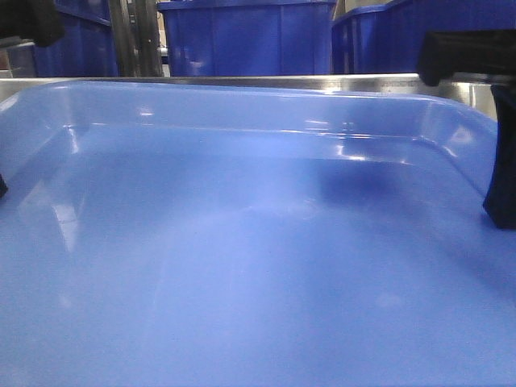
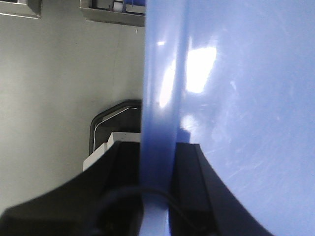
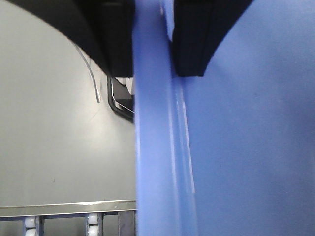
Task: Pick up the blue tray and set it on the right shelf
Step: 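Hold the tray while the base drives up to the steel shelf, then raise the tray and push it onto the upper roller shelf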
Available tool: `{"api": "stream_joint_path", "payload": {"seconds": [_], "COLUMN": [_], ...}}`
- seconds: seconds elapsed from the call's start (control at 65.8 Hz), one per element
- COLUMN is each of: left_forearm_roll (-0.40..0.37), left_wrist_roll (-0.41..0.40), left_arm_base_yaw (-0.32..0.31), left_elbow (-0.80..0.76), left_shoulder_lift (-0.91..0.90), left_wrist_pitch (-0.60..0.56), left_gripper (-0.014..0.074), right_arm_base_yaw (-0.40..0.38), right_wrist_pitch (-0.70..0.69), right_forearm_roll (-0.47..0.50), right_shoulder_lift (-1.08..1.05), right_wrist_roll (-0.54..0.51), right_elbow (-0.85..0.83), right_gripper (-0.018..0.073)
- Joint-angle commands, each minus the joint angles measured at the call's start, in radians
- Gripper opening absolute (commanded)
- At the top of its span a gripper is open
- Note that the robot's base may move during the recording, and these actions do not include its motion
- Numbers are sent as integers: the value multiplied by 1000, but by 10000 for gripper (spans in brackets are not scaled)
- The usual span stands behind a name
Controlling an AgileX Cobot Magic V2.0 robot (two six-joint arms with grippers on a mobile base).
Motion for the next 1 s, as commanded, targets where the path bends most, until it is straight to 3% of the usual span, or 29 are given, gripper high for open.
{"api": "stream_joint_path", "payload": {"seconds": [0.0,0.988], "left_forearm_roll": [-29,-29], "left_wrist_roll": [-19,-19], "left_arm_base_yaw": [-11,-11], "left_elbow": [-27,-27], "left_shoulder_lift": [-25,-25], "left_wrist_pitch": [-42,-42], "left_gripper": [0,0], "right_arm_base_yaw": [3,3], "right_wrist_pitch": [-42,-39], "right_forearm_roll": [10,10], "right_shoulder_lift": [-27,-27], "right_wrist_roll": [8,8], "right_elbow": [-29,-29], "right_gripper": [202,202]}}
